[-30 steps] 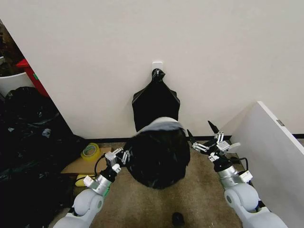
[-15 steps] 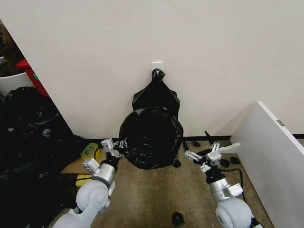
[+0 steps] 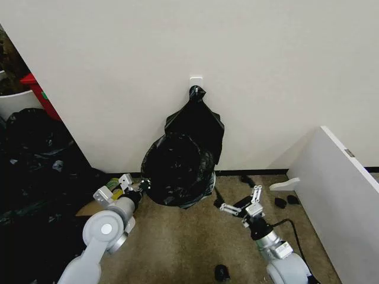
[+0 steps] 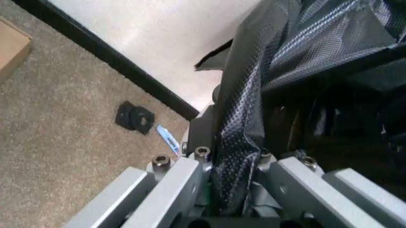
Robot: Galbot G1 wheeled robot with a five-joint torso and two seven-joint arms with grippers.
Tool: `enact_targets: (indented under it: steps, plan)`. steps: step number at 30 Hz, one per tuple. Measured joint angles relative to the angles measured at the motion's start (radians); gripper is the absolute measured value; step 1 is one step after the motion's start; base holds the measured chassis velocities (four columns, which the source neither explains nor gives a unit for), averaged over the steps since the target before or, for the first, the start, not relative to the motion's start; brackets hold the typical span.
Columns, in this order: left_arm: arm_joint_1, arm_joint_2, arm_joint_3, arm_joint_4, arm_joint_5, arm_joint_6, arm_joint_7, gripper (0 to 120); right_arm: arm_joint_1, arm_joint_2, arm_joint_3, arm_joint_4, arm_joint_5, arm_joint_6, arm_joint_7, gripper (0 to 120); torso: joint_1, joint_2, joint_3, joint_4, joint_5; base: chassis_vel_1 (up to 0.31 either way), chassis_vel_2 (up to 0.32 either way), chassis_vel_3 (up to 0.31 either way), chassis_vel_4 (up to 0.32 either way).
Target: Place the garbage bag over the trash bin.
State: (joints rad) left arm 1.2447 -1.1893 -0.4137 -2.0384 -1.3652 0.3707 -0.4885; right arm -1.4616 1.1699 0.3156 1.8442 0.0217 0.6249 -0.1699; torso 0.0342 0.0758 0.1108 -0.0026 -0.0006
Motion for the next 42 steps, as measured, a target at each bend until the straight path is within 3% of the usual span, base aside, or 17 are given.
enact_targets:
  steps: [7,18,25,28,32,35,38,42]
  plan:
    - [0.011,-0.003,0.005,-0.025,-0.003,0.021,-0.002,0,0.014,0.021,-0.002,-0.036,-0.053,-0.003,0.034,100,0.0,0.0,0.0,0.0001,0.0,0.0,0.0,0.0,0.0]
    - [0.024,-0.003,0.007,-0.068,0.003,0.028,-0.001,0,0.024,0.019,0.039,-0.09,-0.225,-0.101,0.251,100,0.0,0.0,0.0,0.0001,0.0001,0.0,0.0,0.0,0.0]
    - [0.025,-0.001,0.0,-0.079,-0.003,0.028,-0.002,0,0.024,0.007,0.072,-0.115,-0.316,-0.102,0.311,100,0.0,0.0,0.0,0.0,0.0001,0.0,0.0,0.0,0.0]
    - [0.023,0.0,-0.002,-0.079,-0.004,0.028,-0.002,0,0.019,0.003,0.075,-0.109,-0.27,-0.075,0.287,100,0.0,0.0,0.0,0.0001,0.0001,0.0,0.0,0.0,0.0]
    - [0.017,-0.001,-0.006,-0.063,-0.004,0.023,-0.002,0,-0.003,0.002,0.049,-0.041,0.092,0.011,0.074,100,0.0,0.0,0.0,0.0001,-0.0001,0.0,0.0,0.0,0.0]
    - [0.017,-0.002,-0.004,-0.063,-0.004,0.022,-0.002,0,-0.011,0.005,0.033,-0.018,0.194,0.036,-0.02,100,0.0,0.0,0.0,0.0001,-0.0001,0.0,0.0,0.0,0.0]
    - [0.017,-0.003,-0.002,-0.063,-0.003,0.022,-0.001,0,-0.014,0.009,0.022,-0.01,0.214,0.047,-0.065,100,0.0,0.0,0.0,0.0,0.0,0.0,0.0,0.0,0.0]
    - [0.021,-0.007,0.002,-0.076,-0.001,0.022,-0.001,0,-0.012,0.023,0.011,-0.015,0.059,0.035,-0.014,100,0.0,0.0,0.0,0.0,0.0,0.0,0.0,0.0,0.0]
